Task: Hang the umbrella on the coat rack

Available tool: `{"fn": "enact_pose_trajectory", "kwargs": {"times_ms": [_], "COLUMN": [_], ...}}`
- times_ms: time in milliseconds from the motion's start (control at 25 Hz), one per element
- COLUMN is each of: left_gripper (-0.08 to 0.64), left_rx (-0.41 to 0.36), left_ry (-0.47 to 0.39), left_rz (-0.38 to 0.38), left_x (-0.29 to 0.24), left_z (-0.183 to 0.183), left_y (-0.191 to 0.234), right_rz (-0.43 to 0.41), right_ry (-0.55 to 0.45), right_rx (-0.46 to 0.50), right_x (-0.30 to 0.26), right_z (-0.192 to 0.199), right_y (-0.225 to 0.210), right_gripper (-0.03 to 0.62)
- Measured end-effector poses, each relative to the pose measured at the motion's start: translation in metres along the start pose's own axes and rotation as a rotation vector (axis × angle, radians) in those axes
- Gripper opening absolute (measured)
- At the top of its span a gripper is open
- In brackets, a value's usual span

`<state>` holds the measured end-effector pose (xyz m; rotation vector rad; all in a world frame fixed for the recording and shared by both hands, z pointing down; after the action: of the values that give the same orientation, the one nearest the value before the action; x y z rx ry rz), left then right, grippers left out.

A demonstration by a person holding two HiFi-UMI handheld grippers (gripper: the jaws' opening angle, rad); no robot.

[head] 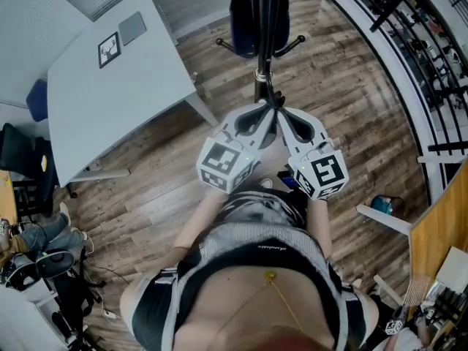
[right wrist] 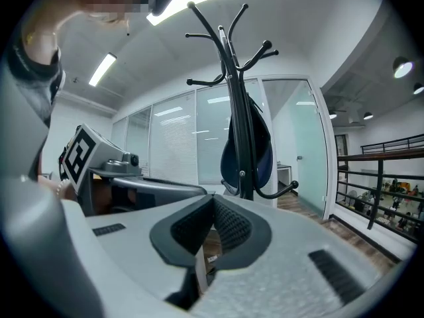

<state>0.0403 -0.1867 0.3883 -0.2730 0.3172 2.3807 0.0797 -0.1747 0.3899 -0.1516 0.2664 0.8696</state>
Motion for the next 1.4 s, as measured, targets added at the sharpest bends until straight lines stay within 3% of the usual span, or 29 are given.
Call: {"fn": "enact_pose_trajectory", "kwargs": {"times_ms": [520, 1400], "left_gripper": [0.015, 0.015], "left_rx": [-0.049, -0.124], "left_ry": [-0.073, -0.156], "left_rz": [-0.004, -0.041], "left_x": [0.014, 0.029], "left_z": [-0.018, -0.046], "left_y": [-0.005, -0.013], "right_rz": [0.045, 0.049], "right_ry": [-0.004, -0.041], "right_rx": [0.146, 0.161], "right_x": [0.008, 0.020], "right_z": [-0.024, -0.052], "right_y": [0.009, 0.011], "right_gripper": [0.003, 0.003]}}
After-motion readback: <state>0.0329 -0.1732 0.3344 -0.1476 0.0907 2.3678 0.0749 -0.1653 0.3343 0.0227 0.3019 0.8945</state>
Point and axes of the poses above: the fingertips, and each gripper's own axes: x backward along the fingers, y to its left, z out of its underside, the point moved 2 cm from there along x, backward along the fingers, and after that the axes turned 10 degrees about y, right-handed, at the moved point
